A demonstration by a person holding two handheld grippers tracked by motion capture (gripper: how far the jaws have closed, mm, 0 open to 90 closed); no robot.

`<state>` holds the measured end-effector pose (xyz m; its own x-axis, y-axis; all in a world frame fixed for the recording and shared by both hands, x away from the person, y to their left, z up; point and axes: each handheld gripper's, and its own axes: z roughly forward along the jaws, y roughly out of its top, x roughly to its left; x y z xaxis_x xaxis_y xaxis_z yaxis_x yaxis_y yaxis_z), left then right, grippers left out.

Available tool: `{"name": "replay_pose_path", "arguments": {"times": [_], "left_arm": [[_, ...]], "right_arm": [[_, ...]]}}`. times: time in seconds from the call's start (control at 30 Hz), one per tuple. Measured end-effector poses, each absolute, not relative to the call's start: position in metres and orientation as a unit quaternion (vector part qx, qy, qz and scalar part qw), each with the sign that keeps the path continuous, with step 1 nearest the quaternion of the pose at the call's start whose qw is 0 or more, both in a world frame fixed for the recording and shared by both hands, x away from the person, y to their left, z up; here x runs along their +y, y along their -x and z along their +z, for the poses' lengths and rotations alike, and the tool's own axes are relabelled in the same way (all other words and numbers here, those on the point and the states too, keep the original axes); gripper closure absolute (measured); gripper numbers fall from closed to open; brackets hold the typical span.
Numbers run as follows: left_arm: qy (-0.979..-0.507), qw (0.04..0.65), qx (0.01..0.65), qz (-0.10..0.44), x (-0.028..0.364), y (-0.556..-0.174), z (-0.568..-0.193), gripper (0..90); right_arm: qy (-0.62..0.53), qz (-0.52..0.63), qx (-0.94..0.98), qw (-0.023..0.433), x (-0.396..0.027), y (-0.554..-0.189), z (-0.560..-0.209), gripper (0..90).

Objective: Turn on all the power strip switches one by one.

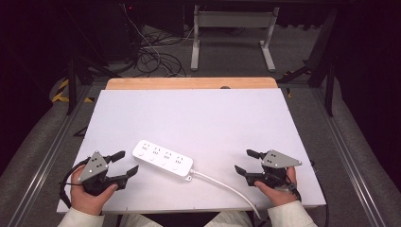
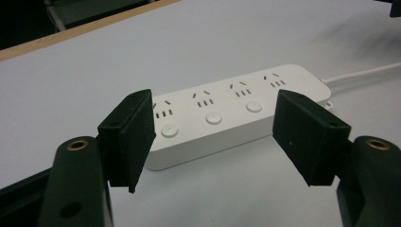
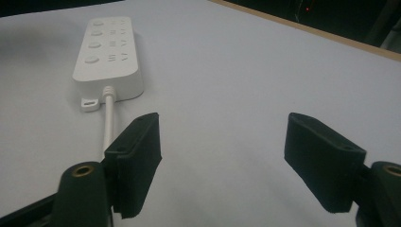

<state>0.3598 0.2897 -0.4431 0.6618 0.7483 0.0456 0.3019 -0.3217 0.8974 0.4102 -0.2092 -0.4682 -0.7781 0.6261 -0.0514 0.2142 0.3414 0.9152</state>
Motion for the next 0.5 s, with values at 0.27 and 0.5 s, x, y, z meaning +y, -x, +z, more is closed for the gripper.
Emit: {"name": "replay_pose_path", "arguments": {"times": [0.27, 0.5], "left_arm": [[-0.783, 0.473, 0.335, 0.228, 0.290, -0.365, -0.435, 33.7], [-0.787, 0.472, 0.333, 0.220, 0.286, -0.370, -0.431, 34.8]], "right_arm": [[-0.267, 0.510, 0.794, 0.197, -0.209, -0.410, -0.469, 28.1], [-0.265, 0.509, 0.795, 0.197, -0.209, -0.411, -0.470, 28.1]]}}
